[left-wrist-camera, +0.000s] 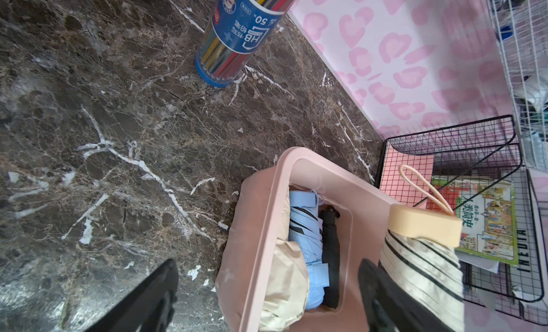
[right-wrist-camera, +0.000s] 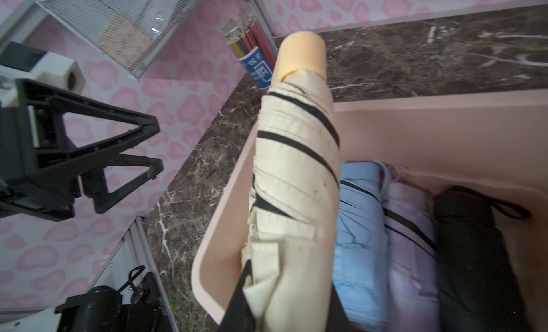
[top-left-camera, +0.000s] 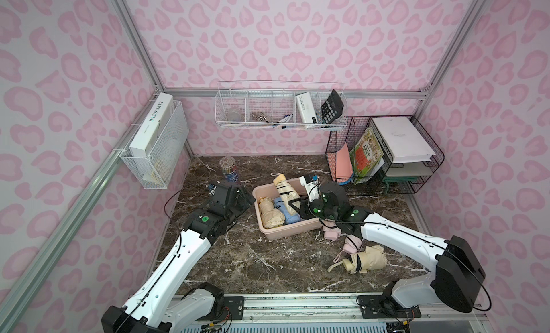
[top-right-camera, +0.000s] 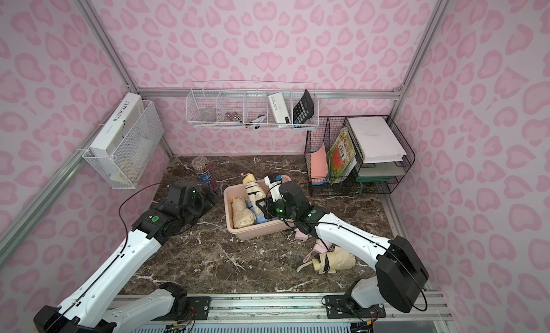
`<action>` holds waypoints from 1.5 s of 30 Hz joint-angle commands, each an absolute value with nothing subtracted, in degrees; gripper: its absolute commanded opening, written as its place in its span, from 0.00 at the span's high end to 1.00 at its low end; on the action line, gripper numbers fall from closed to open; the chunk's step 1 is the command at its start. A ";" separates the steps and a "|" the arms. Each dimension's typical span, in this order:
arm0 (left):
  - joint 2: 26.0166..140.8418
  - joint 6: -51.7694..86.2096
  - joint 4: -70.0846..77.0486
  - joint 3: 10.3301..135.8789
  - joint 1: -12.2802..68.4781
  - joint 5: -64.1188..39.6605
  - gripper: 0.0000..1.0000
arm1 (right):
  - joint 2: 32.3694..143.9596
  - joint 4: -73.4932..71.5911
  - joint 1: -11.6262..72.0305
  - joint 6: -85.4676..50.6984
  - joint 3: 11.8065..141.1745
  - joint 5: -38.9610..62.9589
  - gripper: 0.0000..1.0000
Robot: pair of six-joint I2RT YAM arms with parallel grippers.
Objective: Put the umbrella into the storage box
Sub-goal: Place the umbrella in the storage box, then move the storage box to the center of the board.
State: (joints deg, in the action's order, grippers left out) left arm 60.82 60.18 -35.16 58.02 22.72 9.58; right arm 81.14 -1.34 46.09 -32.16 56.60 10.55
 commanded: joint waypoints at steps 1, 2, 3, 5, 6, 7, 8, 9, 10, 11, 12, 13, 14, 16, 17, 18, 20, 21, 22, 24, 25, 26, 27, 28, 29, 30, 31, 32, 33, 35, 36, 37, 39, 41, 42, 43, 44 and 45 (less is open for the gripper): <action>62.40 56.29 -32.78 57.60 22.54 6.79 0.08 | 81.38 8.31 45.62 -29.00 57.53 1.72 0.93; 63.14 56.28 -32.78 57.52 22.48 6.17 0.09 | 81.87 9.52 45.42 -28.56 57.87 1.10 0.93; 63.95 56.57 -32.78 57.48 22.36 5.18 0.10 | 82.52 10.64 45.20 -28.18 58.31 0.50 0.93; 65.67 56.60 -32.48 57.74 22.29 3.01 0.12 | 83.94 11.79 44.92 -27.63 59.04 0.18 0.93; 66.68 56.67 -32.86 58.18 22.32 1.98 0.12 | 84.78 12.15 44.74 -27.28 59.58 0.22 0.93; 67.72 56.92 -33.70 58.80 22.25 1.31 0.13 | 85.97 12.81 44.65 -26.84 60.24 0.09 0.93; 68.62 57.10 -34.72 59.40 22.28 0.95 0.14 | 86.99 13.60 44.56 -26.53 61.11 -0.10 0.93; 69.76 57.28 -36.12 60.15 22.26 0.65 0.14 | 88.47 14.94 44.47 -26.45 62.31 -0.82 0.93; 70.91 57.05 -37.29 60.97 22.31 0.07 0.15 | 89.82 15.82 44.39 -26.06 63.44 -1.29 0.93; 71.68 56.64 -38.22 61.59 22.28 -0.29 0.15 | 90.87 16.43 44.38 -25.71 64.24 -1.81 0.92; 72.72 56.24 -39.19 62.17 22.17 -0.75 0.15 | 91.84 16.82 44.38 -25.51 64.82 -2.25 0.92; 73.45 56.01 -40.07 62.63 22.15 -0.86 0.16 | 92.63 16.65 44.29 -25.20 65.04 -2.42 0.91; 74.17 55.68 -40.46 62.88 22.18 -1.05 0.17 | 93.07 16.26 44.30 -25.06 65.04 -2.32 0.90; 75.36 55.23 -41.30 63.19 22.04 -1.54 0.19 | 94.05 14.85 44.32 -24.87 64.95 -1.55 0.88; 75.92 55.20 -41.43 63.31 21.97 -1.83 0.20 | 94.49 14.41 44.21 -24.91 65.13 -0.97 0.87; 76.63 55.03 -41.51 63.45 21.94 -2.37 0.20 | 94.98 13.88 44.21 -25.09 65.18 -0.34 0.84; 78.00 54.11 -41.96 63.95 21.78 -3.41 0.21 | 95.98 13.24 44.12 -25.84 65.05 0.47 0.75; 78.80 53.82 -42.46 64.24 21.71 -3.95 0.21 | 96.38 13.10 44.11 -26.20 64.95 0.69 0.68; 79.50 53.47 -42.84 64.51 21.66 -4.27 0.22 | 96.58 13.14 44.08 -26.56 65.00 0.41 0.59; 80.68 53.17 -43.15 64.60 21.56 -4.67 0.23 | 96.31 13.49 44.12 -27.07 65.20 -1.34 0.45; 81.22 52.94 -43.23 64.60 21.54 -5.07 0.23 | 95.81 13.58 44.12 -27.08 65.17 -2.54 0.39; 81.66 52.63 -43.21 64.68 21.54 -5.27 0.24 | 95.47 13.83 44.12 -26.79 65.28 -3.86 0.36; 82.11 52.41 -43.11 64.65 21.57 -5.51 0.25 | 95.02 14.40 44.12 -26.36 65.54 -5.13 0.34; 82.63 52.19 -42.92 64.67 21.54 -5.71 0.26 | 94.62 15.07 44.05 -25.69 65.93 -6.25 0.33; 83.02 51.89 -42.83 64.75 21.56 -5.97 0.27 | 94.22 15.71 44.19 -25.16 66.34 -7.22 0.32; 83.44 51.64 -42.86 64.85 21.58 -6.31 0.29 | 93.63 16.28 44.20 -24.65 66.69 -8.33 0.32; 83.73 51.30 -42.79 65.02 21.56 -6.50 0.30 | 92.83 16.44 44.27 -24.09 66.71 -9.30 0.32; 83.97 51.15 -42.79 64.99 21.54 -6.55 0.31 | 92.05 16.28 44.27 -23.80 66.71 -10.00 0.32; 84.17 51.00 -42.64 65.16 21.53 -6.51 0.33 | 90.97 15.76 44.35 -23.53 66.46 -10.65 0.32; 84.59 50.54 -42.63 65.35 21.56 -6.03 0.36 | 88.59 14.04 44.33 -23.21 65.61 -11.31 0.32; 84.83 50.10 -42.81 65.50 21.54 -5.62 0.38 | 87.48 13.13 44.38 -23.20 65.04 -11.61 0.31; 85.12 49.79 -43.06 65.63 21.57 -4.99 0.41 | 86.44 12.02 44.33 -23.11 64.54 -11.77 0.32; 85.68 48.82 -43.56 65.71 21.58 -3.66 0.46 | 84.76 10.52 44.34 -23.32 63.71 -12.59 0.32; 86.44 48.00 -44.51 65.99 21.59 -2.28 0.52 | 83.32 9.46 44.30 -23.72 63.21 -13.59 0.32; 86.85 47.30 -45.22 66.32 21.53 -1.83 0.56 | 82.75 9.46 44.30 -23.80 63.11 -13.90 0.32; 87.16 46.84 -46.18 66.83 21.56 -1.37 0.59 | 82.32 9.86 44.30 -23.78 63.37 -14.25 0.32; 87.22 46.34 -46.70 67.01 21.59 -0.91 0.62 | 81.99 10.57 44.21 -23.95 63.51 -14.54 0.32; 87.11 45.87 -47.22 67.11 21.56 -0.16 0.65 | 81.54 11.61 44.11 -24.20 63.62 -15.08 0.32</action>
State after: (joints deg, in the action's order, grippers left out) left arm 86.94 47.77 -42.74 66.59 21.76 -4.38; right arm 82.37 11.35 44.23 -23.81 63.37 -12.71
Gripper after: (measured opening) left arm 0.365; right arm 0.684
